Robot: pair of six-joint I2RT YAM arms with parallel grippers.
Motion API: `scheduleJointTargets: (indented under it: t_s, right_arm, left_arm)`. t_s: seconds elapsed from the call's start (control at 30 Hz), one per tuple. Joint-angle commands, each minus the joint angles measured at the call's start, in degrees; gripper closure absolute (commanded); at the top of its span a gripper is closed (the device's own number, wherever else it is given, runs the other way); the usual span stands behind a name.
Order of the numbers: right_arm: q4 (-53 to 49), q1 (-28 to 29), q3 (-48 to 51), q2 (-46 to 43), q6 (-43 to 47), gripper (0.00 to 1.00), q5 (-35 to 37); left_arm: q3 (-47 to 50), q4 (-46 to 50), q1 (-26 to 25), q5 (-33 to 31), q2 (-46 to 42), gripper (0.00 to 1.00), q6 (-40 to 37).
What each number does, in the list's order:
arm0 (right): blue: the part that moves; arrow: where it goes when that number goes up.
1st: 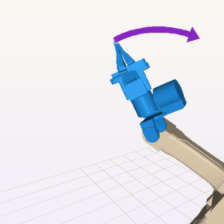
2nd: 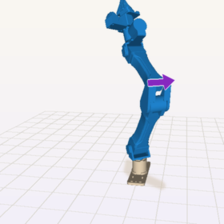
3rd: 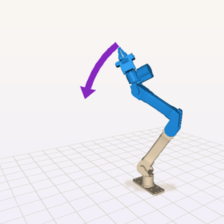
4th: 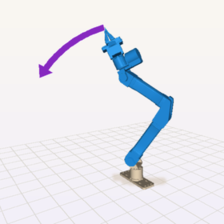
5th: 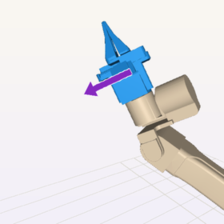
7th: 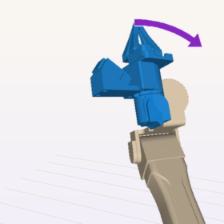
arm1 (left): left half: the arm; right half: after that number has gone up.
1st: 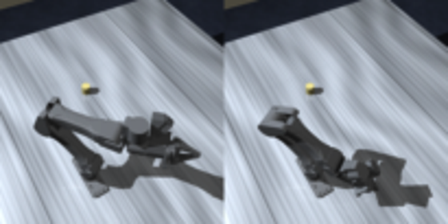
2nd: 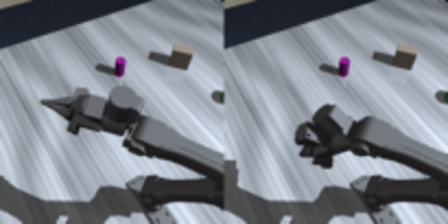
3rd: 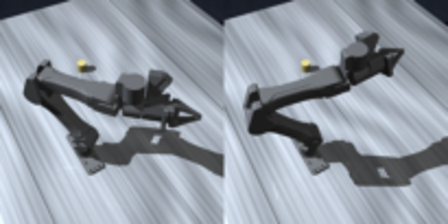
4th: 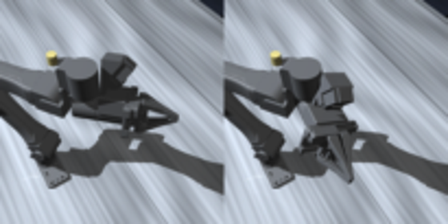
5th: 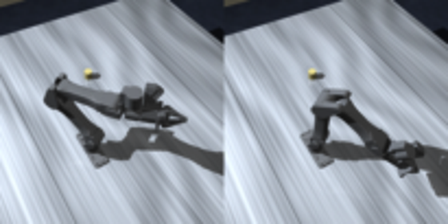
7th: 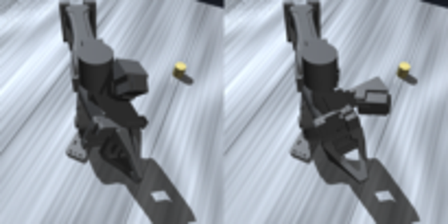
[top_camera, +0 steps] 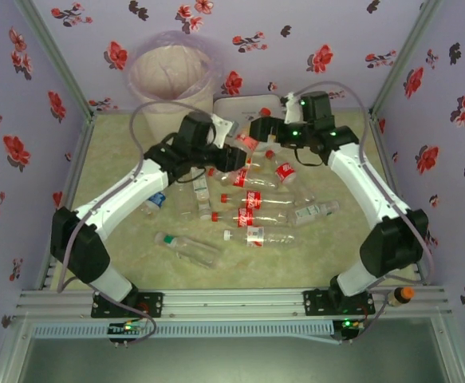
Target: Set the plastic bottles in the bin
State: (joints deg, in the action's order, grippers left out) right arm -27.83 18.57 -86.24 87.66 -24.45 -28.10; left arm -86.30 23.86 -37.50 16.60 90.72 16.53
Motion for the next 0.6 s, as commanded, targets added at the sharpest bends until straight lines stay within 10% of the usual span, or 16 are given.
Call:
scheduleJointTargets:
  t_s: [0.0,0.57]
  right_arm:
    - [-7.1,-3.9,1.1,-5.1,-1.9,0.01,13.8]
    - [-13.3,-9.0,14.8,-19.4,-0.5,0.01,20.9]
  left_arm:
    - [-12.1,2.1,6.5,-5.3,-1.6,0.63,-5.2]
    - [-25.4,-17.1,27.8,-12.4,12.7,0.90,-0.8]
